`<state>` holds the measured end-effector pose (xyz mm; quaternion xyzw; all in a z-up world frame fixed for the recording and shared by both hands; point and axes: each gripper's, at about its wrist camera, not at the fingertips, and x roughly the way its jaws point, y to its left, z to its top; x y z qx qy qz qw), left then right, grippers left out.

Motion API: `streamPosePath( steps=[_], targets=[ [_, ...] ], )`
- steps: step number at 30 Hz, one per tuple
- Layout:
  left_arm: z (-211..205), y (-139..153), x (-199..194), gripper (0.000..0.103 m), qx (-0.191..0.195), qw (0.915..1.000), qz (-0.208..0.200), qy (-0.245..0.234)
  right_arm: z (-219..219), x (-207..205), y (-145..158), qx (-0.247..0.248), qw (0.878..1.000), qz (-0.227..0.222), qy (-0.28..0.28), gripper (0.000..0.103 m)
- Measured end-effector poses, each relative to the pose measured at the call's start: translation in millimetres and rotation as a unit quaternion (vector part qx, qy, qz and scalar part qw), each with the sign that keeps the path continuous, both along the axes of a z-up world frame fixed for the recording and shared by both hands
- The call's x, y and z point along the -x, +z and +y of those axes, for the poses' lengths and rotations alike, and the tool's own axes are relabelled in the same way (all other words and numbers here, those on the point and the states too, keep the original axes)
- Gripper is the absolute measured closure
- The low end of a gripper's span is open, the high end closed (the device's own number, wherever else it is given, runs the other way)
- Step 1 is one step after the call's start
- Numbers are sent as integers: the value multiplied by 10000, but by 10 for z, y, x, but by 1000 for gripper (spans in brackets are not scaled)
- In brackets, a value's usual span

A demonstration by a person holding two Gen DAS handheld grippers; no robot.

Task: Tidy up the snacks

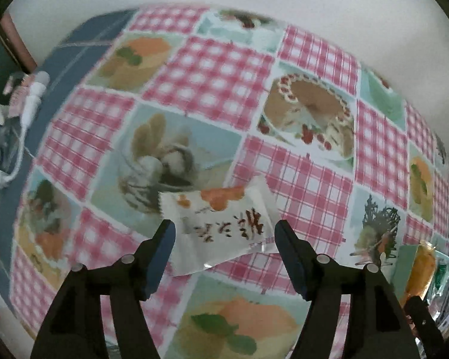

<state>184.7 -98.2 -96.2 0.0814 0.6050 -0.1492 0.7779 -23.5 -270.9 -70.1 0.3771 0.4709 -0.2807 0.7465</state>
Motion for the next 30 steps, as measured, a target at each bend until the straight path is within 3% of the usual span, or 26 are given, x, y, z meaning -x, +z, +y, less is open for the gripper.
streamPosePath(
  steps=[2,8,13,21,24,30],
  targets=[
    [-49,-58,4,28,-48,10000,-80,-5,-12,-11,-25,-22,10000,8,-5,77],
    [-202,-114,53,28,-417,9983,-379,-111,-16,-34,-72,-54,10000,32,0,77],
    [-246,-82,80,46,-539,9975,-439,-147,-24,-50,-88,-74,10000,43,-2,77],
    [-231,55,169,49,-322,9990,-288,-149,-1,-11,41,46,10000,-1,71,77],
    [-214,183,273,85,-190,9993,-274,-197,12,45,134,125,9999,-29,96,77],
    [-220,387,564,85,-303,9969,-538,-484,37,244,291,267,9996,-56,95,77]
  ],
)
